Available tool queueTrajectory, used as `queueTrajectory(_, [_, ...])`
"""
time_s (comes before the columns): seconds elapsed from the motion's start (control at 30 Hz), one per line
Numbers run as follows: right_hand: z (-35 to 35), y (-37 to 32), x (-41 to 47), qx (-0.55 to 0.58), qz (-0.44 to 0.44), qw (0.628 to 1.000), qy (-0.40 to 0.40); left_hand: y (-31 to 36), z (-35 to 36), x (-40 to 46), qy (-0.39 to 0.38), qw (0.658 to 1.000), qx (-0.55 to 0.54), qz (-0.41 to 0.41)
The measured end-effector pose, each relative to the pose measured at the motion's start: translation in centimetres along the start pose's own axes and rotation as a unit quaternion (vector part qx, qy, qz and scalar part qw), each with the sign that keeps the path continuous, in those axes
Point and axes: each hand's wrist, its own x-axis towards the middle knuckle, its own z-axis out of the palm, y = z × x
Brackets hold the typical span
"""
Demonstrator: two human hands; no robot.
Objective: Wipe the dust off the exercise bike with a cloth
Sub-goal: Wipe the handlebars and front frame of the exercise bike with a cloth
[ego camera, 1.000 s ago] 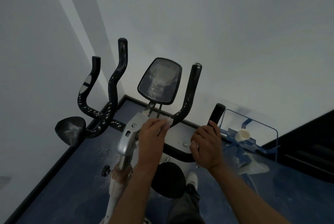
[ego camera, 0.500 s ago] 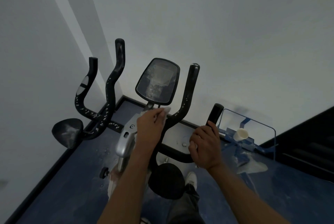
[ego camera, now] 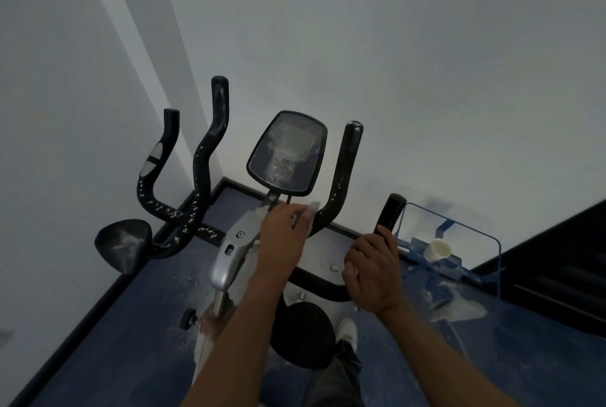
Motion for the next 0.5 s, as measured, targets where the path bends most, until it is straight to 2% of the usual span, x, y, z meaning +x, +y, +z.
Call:
queueTrajectory(0.07, [0.0, -0.1, 0.0, -0.003, 0.002, 1.000, -0.003, -0.3, -0.2, 0.0, 0.014, 0.999, 0.000, -0.031])
queueTrajectory(0.23, [-0.1, -0.1, 0.1, -0.003, 0.002, 1.000, -0.001, 1.8, 0.1, 0.4, -0.012, 0.999, -0.004, 0.045])
queueTrajectory(0.37, [-0.2, -0.1, 0.0, 0.001, 0.005, 1.000, -0.005, 0.0, -0.4, 1.0, -0.039, 0.998, 0.036, -0.044])
queueTrajectory(0.43, [-0.1, -0.1, 0.1, 0.001, 0.006, 1.000, -0.007, -0.2, -0.8, 1.4, -0.037, 0.998, 0.042, -0.020])
queueTrajectory(0.5, [-0.1, 0.0, 0.0, 0.004, 0.005, 1.000, -0.003, 0.2, -0.7, 1.3, -0.033, 0.999, 0.019, 0.038])
